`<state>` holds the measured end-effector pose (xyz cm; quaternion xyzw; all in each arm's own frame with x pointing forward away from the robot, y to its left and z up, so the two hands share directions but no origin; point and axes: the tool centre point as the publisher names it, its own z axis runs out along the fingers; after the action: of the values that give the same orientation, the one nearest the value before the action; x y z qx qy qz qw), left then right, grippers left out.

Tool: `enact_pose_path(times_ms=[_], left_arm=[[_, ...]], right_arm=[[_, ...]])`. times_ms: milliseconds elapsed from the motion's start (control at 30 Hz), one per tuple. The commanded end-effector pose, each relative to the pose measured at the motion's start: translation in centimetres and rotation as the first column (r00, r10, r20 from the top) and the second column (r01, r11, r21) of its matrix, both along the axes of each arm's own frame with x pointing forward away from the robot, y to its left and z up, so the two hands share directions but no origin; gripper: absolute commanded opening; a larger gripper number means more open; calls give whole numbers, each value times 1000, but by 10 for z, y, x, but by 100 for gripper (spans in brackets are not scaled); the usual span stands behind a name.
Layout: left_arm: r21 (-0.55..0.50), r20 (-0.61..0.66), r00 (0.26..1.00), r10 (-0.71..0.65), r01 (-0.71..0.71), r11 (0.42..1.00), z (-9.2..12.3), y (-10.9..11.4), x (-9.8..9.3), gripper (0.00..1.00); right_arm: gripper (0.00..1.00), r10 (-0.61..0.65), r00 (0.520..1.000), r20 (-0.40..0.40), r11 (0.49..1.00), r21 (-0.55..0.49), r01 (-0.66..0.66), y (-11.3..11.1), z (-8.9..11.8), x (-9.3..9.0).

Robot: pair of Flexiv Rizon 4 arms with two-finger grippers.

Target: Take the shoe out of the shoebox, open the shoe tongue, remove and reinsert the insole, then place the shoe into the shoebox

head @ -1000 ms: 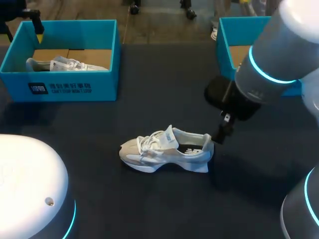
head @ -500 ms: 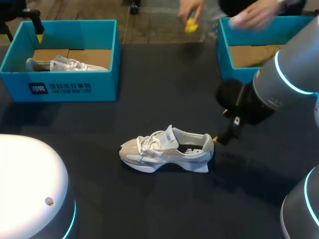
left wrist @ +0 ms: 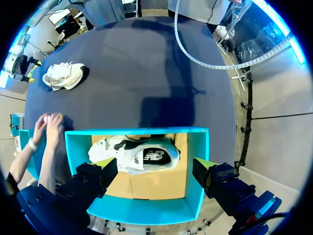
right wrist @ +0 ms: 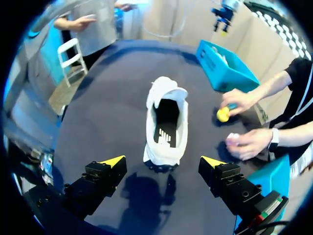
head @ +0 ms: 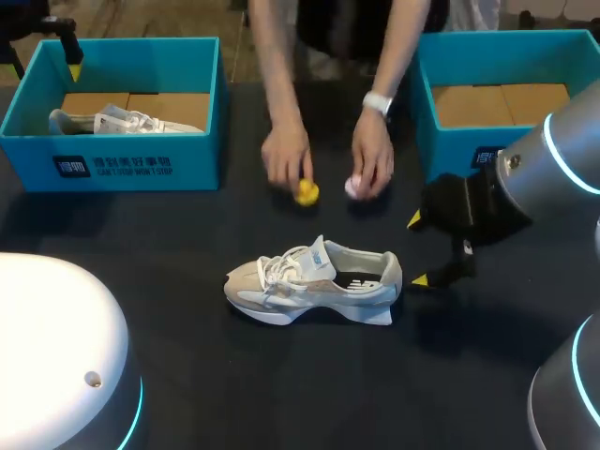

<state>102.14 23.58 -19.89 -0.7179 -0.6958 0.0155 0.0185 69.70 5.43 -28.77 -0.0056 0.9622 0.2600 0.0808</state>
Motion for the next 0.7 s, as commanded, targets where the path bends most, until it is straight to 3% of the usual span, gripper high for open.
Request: enact_pose_path(times_ms=[33,100,600,700], left_arm=[[1,4,1000,-1,1,1000,0,0,-1,100],[1,4,1000,-1,1,1000,0,0,-1,100],[1,4,1000,-1,1,1000,0,0,-1,100],[1,4,1000,-1,1,1000,0,0,-1,100]], right_arm=[[100,46,999,20,968,245,-50,-2,-15,5],[100,3,1000,-2,977,214,-3,-6,-19,7],[100,3,1000,-2,977,214,-3,-6,-19,7],[100,1,1000,2,973,231,-2,-6,-32,7]])
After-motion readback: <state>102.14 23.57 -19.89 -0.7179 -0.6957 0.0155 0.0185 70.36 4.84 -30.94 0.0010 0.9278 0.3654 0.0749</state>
